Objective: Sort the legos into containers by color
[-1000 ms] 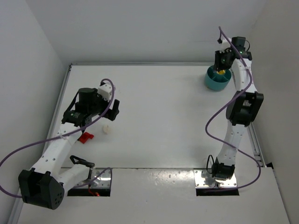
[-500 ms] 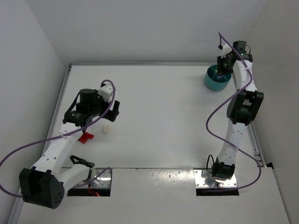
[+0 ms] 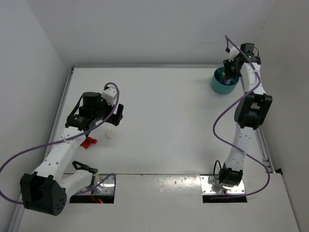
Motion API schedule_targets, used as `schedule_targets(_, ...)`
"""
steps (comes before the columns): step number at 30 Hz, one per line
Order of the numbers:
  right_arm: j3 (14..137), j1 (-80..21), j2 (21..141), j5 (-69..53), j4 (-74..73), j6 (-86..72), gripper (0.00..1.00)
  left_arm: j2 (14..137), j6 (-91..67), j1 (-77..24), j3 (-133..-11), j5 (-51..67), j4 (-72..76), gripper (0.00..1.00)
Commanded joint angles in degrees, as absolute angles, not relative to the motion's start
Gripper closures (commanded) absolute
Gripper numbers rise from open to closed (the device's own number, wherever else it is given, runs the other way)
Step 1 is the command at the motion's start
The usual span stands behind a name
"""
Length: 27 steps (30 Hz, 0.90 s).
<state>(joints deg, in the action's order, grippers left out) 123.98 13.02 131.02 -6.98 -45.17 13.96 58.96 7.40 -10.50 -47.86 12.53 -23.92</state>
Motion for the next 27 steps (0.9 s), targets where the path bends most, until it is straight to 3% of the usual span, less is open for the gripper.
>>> schedule_targets(1,124.19,13.54,130.87,-5.54,-43.69,14.77,0.57,57.57,6.25,-9.93,-47.91,10.73,-22.85,0.01)
schedule_targets(12,120.95,13.54,126.31,-7.90,-43.15,14.24,0.54,53.96,5.71,-8.79,-47.37,3.52,-27.06,0.01)
schedule_targets(19,113.75,12.23,118.49,-15.72,-44.20,10.20,0.54,48.25,5.10,2.44,-47.54,3.25,-31.90,0.01)
schedule_targets(23,107.59,11.69,114.18,-21.79,-42.28,7.57,0.53,54.04,5.88,10.88,-52.19,4.66,-36.12,0.01)
schedule_targets(27,104.95,11.07,113.55,-24.35,-42.28,7.03,0.53,62.99,21.72,13.71,-59.48,5.69,-43.22,0.01)
